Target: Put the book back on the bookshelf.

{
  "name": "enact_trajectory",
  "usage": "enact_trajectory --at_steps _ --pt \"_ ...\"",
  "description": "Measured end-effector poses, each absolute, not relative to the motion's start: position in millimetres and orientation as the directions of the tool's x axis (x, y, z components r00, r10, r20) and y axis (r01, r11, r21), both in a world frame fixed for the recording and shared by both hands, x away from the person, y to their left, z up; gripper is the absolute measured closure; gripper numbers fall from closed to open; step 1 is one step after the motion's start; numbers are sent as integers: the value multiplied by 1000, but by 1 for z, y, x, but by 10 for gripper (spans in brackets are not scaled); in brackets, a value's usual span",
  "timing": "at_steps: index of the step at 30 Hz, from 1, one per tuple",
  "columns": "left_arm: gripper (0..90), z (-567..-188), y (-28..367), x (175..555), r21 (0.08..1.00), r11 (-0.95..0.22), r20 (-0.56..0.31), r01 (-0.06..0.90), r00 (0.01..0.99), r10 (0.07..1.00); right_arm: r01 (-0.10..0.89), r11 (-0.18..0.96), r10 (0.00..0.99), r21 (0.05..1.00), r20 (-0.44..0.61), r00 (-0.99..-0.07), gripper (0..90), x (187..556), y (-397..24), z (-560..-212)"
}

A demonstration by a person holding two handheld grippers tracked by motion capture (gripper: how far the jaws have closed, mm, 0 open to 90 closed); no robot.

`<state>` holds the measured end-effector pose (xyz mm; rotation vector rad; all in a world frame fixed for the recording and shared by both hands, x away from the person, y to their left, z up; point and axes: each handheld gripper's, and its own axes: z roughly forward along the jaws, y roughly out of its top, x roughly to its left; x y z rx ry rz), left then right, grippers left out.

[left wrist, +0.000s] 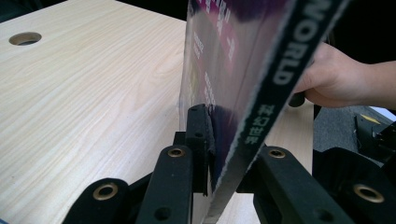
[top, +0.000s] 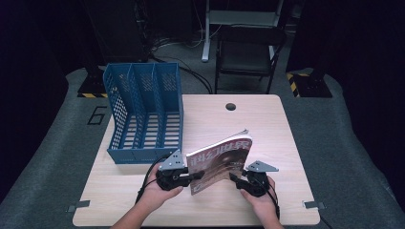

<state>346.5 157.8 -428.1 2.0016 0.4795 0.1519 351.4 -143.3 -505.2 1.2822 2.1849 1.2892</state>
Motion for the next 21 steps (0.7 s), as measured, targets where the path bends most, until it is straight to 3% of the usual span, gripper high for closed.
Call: enact_trajectory --at_steps 12,21 --pt "770 -427 159 347 875 -383 -128 297 904 409 549 137 823 825 214 -527 542 351 -155 -502" --pt "734 -417 158 347 863 -394 -135 317 895 426 542 151 812 827 209 -545 526 351 -152 -502"
